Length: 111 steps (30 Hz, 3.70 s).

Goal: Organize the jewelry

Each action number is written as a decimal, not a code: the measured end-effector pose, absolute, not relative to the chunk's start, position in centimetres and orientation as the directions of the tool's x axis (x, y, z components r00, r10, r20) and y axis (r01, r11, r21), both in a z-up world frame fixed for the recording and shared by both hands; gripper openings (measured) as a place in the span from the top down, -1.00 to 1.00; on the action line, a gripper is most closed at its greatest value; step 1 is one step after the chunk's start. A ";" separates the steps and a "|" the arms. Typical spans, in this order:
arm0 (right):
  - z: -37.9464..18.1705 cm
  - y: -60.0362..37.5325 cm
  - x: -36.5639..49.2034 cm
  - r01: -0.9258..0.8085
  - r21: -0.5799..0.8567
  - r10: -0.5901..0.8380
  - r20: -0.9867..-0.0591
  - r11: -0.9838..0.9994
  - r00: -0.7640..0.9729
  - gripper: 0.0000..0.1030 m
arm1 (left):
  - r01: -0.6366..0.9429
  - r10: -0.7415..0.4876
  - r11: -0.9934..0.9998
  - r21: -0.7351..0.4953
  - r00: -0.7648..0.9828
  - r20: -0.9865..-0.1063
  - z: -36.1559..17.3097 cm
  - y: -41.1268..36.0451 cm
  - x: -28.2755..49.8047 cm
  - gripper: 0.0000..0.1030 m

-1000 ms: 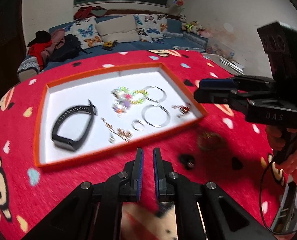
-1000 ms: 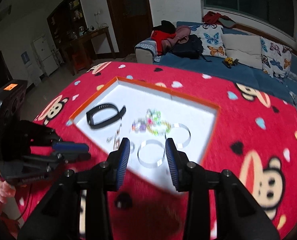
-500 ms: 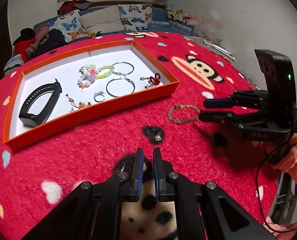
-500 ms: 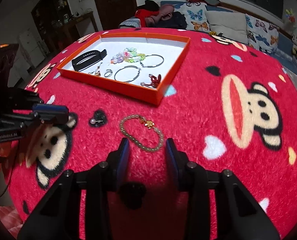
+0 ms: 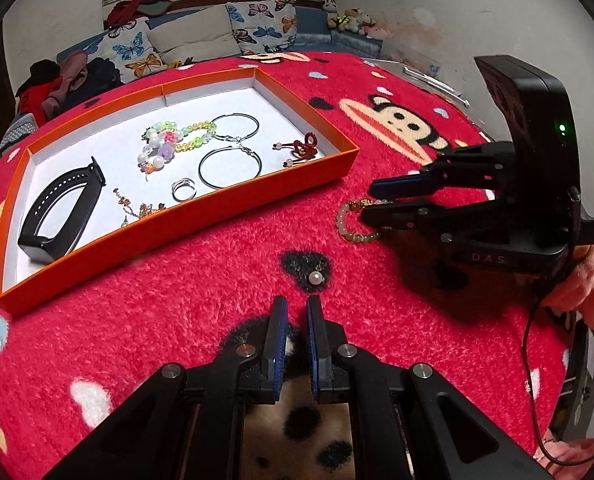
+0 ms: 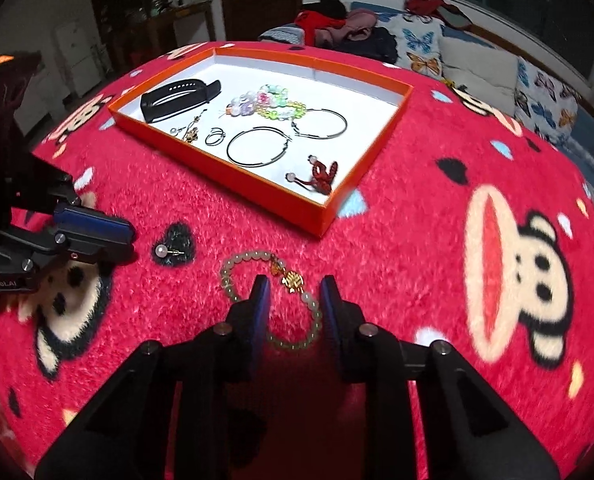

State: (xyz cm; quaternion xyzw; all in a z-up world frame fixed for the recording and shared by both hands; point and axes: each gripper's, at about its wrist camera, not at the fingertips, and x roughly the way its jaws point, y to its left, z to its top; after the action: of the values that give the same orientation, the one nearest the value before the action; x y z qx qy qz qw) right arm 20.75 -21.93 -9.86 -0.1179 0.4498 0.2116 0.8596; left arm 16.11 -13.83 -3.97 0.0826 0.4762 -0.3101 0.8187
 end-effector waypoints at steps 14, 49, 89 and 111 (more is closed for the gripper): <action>-9.7 -21.7 20.7 -0.495 -0.012 0.278 -0.816 0.869 0.507 0.76 | 0.649 -0.434 0.751 -0.120 0.349 -0.831 -4.4 -15.8 17.0 0.79; -5.8 -22.1 19.7 -0.462 0.050 0.339 -0.750 0.886 0.569 0.76 | 0.628 -0.454 0.775 -0.071 0.475 -0.754 -0.9 -13.5 17.2 0.83; -1.5 -22.7 20.2 -0.452 0.093 0.394 -0.663 0.887 0.636 0.76 | 0.713 -0.449 0.700 -0.032 0.405 -0.797 -4.7 -16.3 16.2 0.61; 1.2 -21.7 21.8 -0.474 0.094 0.429 -0.601 0.875 0.674 0.76 | 0.643 -0.466 0.765 -0.019 0.533 -0.706 0.2 -13.4 17.7 0.86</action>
State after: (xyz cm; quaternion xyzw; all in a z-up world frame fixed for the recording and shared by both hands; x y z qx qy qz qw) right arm 21.81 -21.71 1.16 -0.0350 0.3195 0.2471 0.9141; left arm 17.68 -13.45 0.16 0.1226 0.3621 -0.3198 0.8669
